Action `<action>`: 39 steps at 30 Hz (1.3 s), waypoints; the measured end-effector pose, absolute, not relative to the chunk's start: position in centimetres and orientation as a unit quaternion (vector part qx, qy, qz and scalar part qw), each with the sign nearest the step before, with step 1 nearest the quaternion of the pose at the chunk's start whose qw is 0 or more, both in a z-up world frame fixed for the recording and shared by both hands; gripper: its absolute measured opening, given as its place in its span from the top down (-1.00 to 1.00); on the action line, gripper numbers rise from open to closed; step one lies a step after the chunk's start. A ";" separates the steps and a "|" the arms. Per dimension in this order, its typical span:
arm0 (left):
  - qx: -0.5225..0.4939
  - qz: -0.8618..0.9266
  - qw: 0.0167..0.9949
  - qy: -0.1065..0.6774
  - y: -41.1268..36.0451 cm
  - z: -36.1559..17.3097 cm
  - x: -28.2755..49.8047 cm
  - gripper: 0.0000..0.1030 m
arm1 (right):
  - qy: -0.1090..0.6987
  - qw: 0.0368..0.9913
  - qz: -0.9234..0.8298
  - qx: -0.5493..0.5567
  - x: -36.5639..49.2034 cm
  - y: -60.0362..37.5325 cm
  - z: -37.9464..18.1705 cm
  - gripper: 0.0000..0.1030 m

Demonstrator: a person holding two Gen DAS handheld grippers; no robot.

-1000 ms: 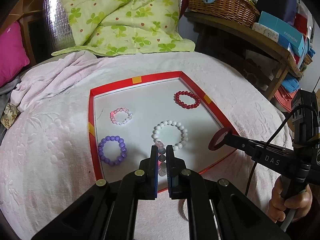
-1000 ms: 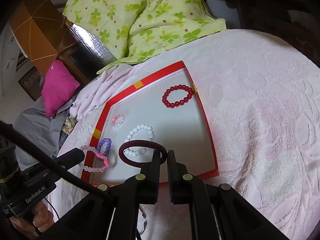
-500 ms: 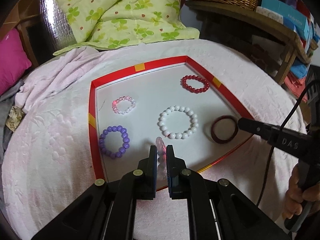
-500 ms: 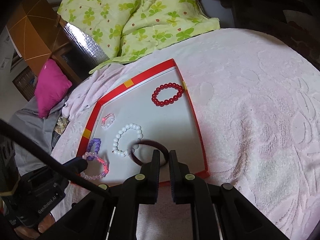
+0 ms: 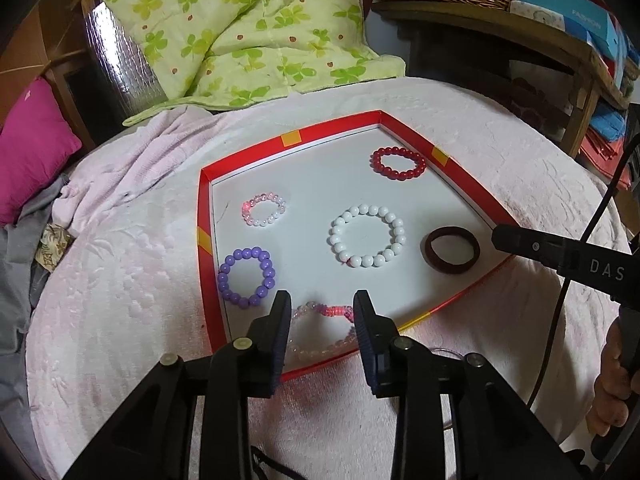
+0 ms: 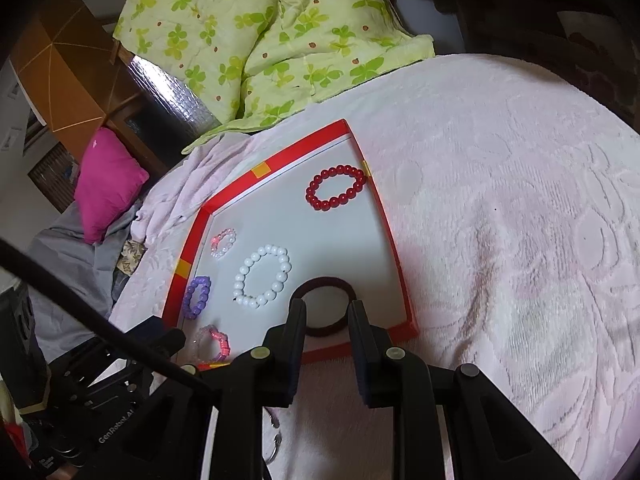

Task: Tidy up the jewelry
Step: 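Lift both open tools away from the tray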

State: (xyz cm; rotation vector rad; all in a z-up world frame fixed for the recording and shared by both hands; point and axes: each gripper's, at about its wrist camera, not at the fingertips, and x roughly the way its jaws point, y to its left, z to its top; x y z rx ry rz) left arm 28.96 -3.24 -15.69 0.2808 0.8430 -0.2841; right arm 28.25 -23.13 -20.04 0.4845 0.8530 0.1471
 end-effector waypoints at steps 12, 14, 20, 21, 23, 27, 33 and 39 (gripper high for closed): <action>0.139 -0.113 0.899 0.400 -2.4 -14.6 26.4 -0.14 | 0.412 0.875 0.083 0.242 25.6 -22.7 -19.3 0.23; 0.131 -0.110 0.900 0.402 -1.9 -14.5 25.8 -0.24 | 0.415 0.871 0.087 0.247 25.1 -22.5 -19.3 0.23; 0.113 -0.104 0.896 0.417 -0.6 -14.7 23.3 -0.24 | 0.429 0.862 0.100 0.249 23.4 -21.2 -19.7 0.22; 0.112 -0.102 0.895 0.419 -0.4 -14.7 22.9 -0.24 | 0.432 0.861 0.103 0.249 23.0 -20.9 -19.7 0.21; 0.104 -0.095 0.896 0.422 0.3 -14.6 22.2 -0.24 | 0.435 0.859 0.108 0.247 22.5 -20.4 -19.6 0.20; 0.081 -0.085 0.899 0.421 1.7 -14.2 20.6 -0.26 | 0.436 0.857 0.116 0.249 21.1 -19.5 -19.3 0.15; 0.066 -0.071 0.902 0.420 3.1 -14.0 18.3 -0.28 | 0.436 0.858 0.121 0.242 19.3 -18.5 -18.7 0.11; 0.055 -0.061 0.904 0.419 4.8 -13.7 16.7 -0.29 | 0.429 0.864 0.115 0.238 17.6 -18.8 -17.7 0.11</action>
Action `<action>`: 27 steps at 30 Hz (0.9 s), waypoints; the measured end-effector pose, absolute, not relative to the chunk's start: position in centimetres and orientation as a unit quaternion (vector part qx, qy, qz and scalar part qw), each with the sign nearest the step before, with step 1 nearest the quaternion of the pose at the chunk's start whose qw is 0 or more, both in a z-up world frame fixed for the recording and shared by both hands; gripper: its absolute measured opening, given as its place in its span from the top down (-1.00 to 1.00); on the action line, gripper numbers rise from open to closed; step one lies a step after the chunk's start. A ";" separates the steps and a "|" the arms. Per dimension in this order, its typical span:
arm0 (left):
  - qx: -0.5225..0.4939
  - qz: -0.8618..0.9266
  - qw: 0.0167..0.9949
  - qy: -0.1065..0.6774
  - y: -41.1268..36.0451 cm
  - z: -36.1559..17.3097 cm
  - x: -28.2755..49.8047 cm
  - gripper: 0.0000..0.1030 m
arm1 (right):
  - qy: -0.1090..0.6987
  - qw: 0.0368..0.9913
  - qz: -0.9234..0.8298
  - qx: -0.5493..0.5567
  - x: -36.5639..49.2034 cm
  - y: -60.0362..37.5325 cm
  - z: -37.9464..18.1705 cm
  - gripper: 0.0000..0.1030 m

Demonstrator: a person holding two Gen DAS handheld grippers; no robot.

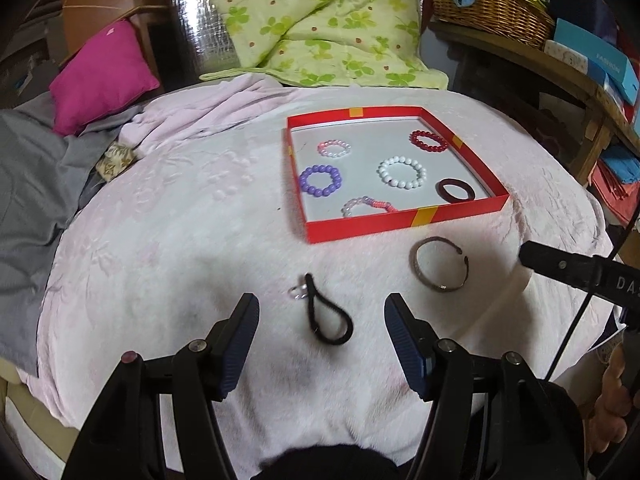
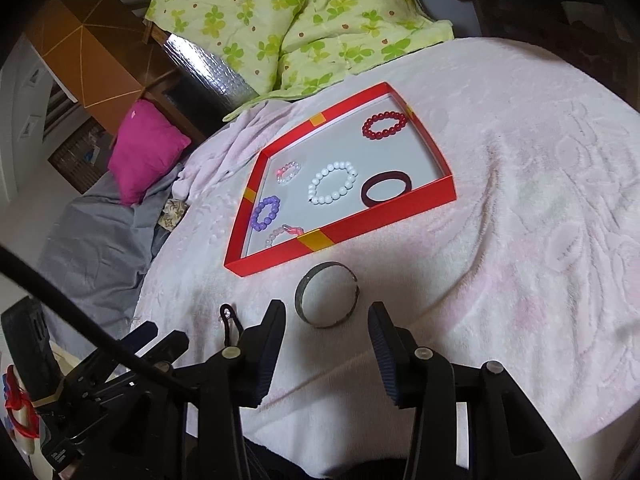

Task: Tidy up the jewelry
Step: 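Lift both open tools away from the tray, then move the left tool to the black hair tie while the right tool approaches the silver bangle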

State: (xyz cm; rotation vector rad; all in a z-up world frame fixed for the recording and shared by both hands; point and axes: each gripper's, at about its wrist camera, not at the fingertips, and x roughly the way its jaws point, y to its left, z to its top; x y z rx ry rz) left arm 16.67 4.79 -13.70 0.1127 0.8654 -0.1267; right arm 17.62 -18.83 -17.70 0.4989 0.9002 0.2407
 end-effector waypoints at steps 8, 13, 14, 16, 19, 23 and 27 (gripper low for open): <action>0.037 -0.049 0.902 0.426 7.0 -14.4 15.3 -0.29 | 0.434 0.866 0.103 0.227 15.8 -19.4 -17.7 0.11; 0.012 -0.033 0.896 0.443 9.4 -15.8 15.3 -0.30 | 0.448 0.861 0.094 0.222 15.6 -19.8 -18.6 0.11; 0.006 -0.031 0.894 0.447 9.9 -16.1 15.3 -0.30 | 0.450 0.860 0.092 0.220 15.7 -19.7 -18.8 0.11; -0.006 -0.024 0.890 0.455 10.7 -16.6 15.5 -0.30 | 0.456 0.858 0.091 0.217 15.9 -19.6 -19.2 0.11; -0.018 -0.021 0.887 0.461 11.2 -17.2 15.8 -0.30 | 0.464 0.854 0.092 0.214 16.3 -19.1 -19.8 0.11; -0.019 -0.029 0.883 0.468 11.0 -17.8 16.6 -0.30 | 0.477 0.850 0.100 0.201 17.2 -17.9 -20.5 0.01; -0.019 -0.040 0.879 0.474 10.4 -18.2 17.5 -0.30 | 0.487 0.847 0.108 0.182 18.5 -16.6 -21.1 -0.08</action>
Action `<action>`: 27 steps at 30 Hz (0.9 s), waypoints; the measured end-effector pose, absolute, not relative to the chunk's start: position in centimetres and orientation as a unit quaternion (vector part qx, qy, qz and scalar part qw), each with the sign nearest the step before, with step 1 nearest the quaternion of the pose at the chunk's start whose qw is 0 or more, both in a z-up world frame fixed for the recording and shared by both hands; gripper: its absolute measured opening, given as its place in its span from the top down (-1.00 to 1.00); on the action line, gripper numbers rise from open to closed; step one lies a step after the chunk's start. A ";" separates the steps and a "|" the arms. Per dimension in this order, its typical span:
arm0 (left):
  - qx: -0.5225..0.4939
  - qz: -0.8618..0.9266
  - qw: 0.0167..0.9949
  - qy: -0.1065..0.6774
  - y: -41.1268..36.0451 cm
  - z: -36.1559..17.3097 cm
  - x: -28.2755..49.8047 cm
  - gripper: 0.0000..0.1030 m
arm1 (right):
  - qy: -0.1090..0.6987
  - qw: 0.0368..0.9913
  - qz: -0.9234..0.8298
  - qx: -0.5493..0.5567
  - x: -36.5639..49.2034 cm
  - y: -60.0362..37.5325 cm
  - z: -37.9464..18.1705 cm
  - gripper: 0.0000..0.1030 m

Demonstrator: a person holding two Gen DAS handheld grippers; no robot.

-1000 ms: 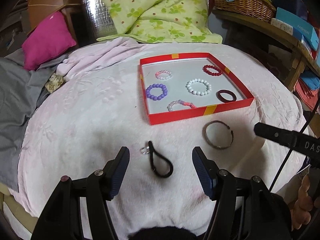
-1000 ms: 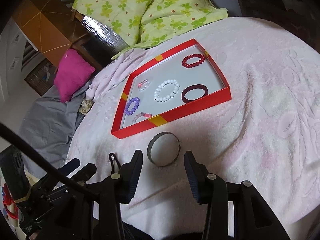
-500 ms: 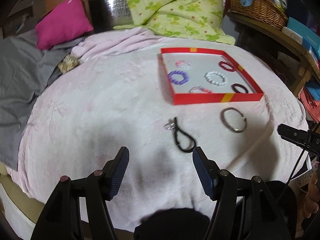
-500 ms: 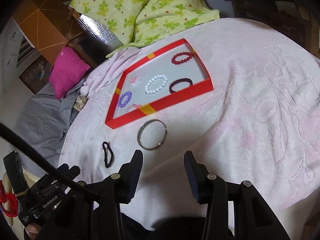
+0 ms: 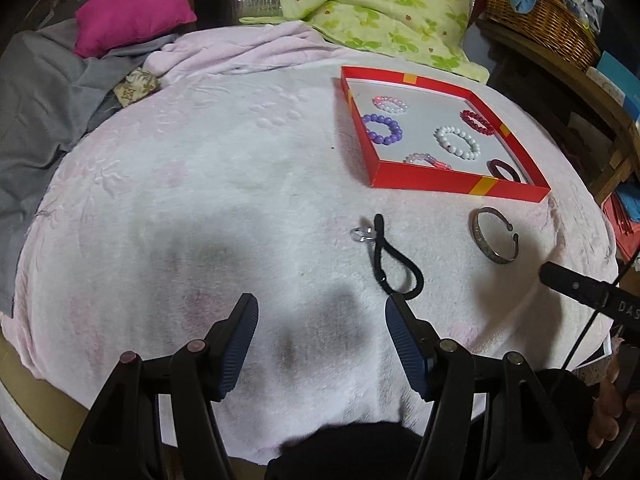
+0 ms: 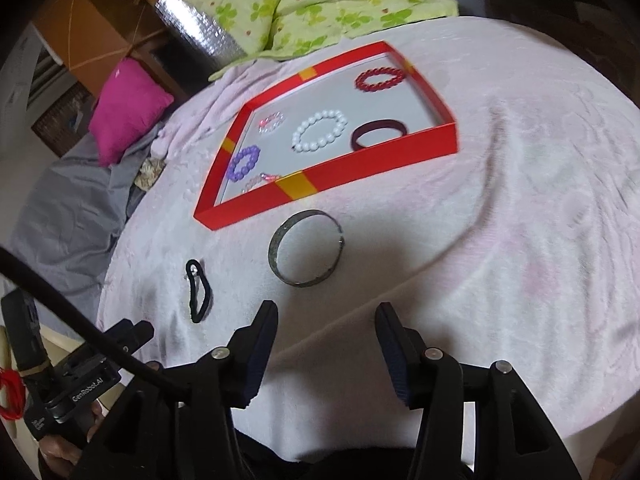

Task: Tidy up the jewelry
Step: 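Move the left tool to the black hair tie while the right tool approaches the silver bangle, then close the left tool on the black hair tie while the right tool grips the silver bangle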

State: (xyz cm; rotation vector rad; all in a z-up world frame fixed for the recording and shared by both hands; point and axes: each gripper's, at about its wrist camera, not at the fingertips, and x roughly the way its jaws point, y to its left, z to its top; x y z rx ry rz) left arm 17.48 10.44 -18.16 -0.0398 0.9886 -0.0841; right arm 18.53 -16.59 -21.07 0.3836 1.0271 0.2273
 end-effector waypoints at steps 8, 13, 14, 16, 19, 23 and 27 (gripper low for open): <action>-0.023 -0.053 0.872 0.485 9.6 -18.8 19.7 -0.30 | 0.494 0.847 0.112 0.160 21.0 -15.3 -21.7 -0.34; -0.020 -0.059 0.870 0.489 9.0 -19.3 20.8 -0.30 | 0.503 0.845 0.112 0.142 22.4 -14.1 -22.3 -0.39; -0.022 -0.059 0.869 0.490 9.1 -19.4 20.9 -0.30 | 0.505 0.845 0.113 0.137 22.6 -13.9 -22.4 -0.40; -0.026 -0.055 0.869 0.491 9.5 -19.6 21.1 -0.30 | 0.508 0.845 0.115 0.122 23.1 -13.2 -22.5 -0.49; -0.040 -0.045 0.867 0.495 10.6 -19.9 21.3 -0.30 | 0.513 0.845 0.112 0.098 23.6 -12.3 -22.7 -0.55; -0.050 -0.036 0.865 0.498 11.3 -20.0 21.4 -0.30 | 0.517 0.849 0.096 0.056 24.0 -11.2 -22.9 -0.40; -0.050 -0.044 0.864 0.498 10.9 -19.8 21.4 -0.30 | 0.519 0.850 0.084 0.029 23.9 -11.2 -22.8 -0.18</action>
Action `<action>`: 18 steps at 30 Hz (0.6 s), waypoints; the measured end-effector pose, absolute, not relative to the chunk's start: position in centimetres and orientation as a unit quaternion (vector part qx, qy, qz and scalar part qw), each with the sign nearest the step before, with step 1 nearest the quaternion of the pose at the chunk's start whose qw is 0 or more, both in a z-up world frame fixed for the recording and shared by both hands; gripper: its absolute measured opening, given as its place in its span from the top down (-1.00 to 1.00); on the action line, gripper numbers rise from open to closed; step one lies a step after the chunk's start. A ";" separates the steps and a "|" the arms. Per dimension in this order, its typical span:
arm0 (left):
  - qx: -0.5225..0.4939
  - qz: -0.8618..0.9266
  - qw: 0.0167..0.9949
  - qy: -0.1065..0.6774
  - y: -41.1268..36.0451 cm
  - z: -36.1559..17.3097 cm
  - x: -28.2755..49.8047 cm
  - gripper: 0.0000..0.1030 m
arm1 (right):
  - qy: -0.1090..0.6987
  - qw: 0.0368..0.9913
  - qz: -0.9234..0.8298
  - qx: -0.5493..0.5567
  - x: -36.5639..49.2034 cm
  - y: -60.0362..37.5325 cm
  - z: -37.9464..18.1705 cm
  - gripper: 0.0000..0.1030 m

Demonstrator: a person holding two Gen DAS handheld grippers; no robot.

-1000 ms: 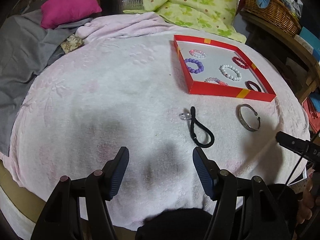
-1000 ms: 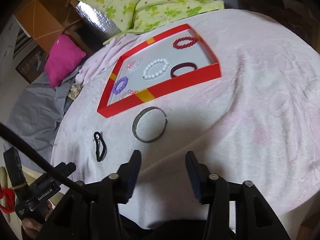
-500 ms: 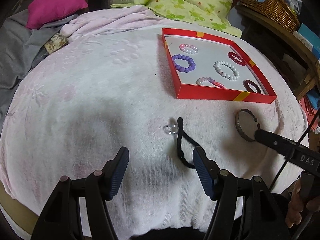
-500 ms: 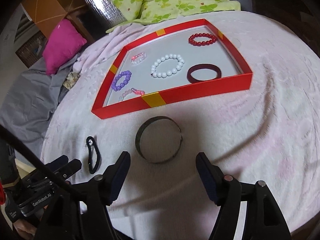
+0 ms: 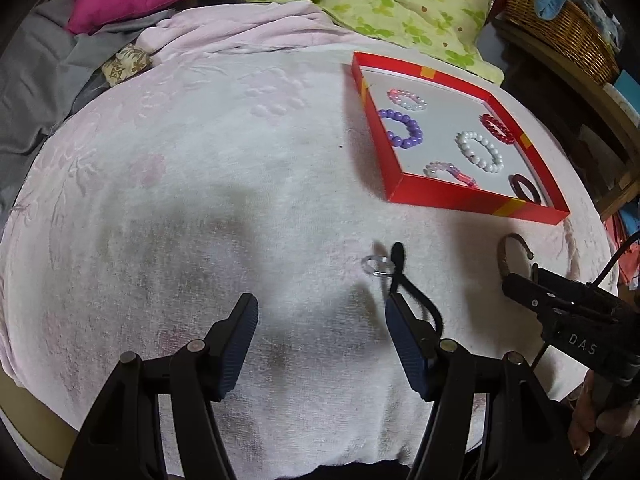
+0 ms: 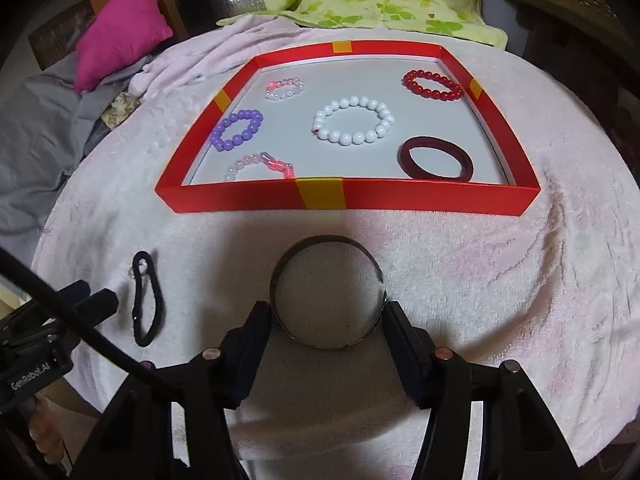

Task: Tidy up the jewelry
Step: 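Close the left tool on the black hair tie while the right tool grips the silver bangle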

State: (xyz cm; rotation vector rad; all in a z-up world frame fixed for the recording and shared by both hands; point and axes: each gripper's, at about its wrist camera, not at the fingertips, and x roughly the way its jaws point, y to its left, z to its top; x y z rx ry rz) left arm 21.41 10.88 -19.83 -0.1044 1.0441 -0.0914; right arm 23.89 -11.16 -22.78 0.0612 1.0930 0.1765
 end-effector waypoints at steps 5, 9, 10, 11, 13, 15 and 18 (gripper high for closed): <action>-0.037 -0.056 0.863 0.500 9.6 -19.7 21.5 -0.30 | 0.519 0.849 0.087 0.048 23.4 -12.6 -22.5 -0.17; -0.038 -0.063 0.861 0.503 9.0 -19.7 21.9 -0.30 | 0.520 0.849 0.072 0.059 22.7 -14.7 -22.4 -0.17; -0.039 -0.066 0.860 0.504 8.9 -19.7 22.0 -0.30 | 0.518 0.850 0.064 0.063 22.5 -15.5 -22.3 -0.17; -0.040 -0.068 0.859 0.505 8.7 -19.8 22.2 -0.30 | 0.517 0.852 0.056 0.063 22.3 -16.1 -22.2 -0.17; -0.041 -0.074 0.858 0.507 8.3 -19.8 22.5 -0.30 | 0.515 0.854 0.041 0.061 21.9 -17.2 -22.1 -0.17; -0.038 -0.077 0.857 0.509 7.7 -20.0 22.9 -0.30 | 0.516 0.853 0.036 0.072 21.7 -18.3 -22.4 -0.17; -0.034 -0.083 0.856 0.510 7.1 -20.2 23.2 -0.30 | 0.517 0.852 0.040 0.074 21.7 -18.5 -22.5 -0.17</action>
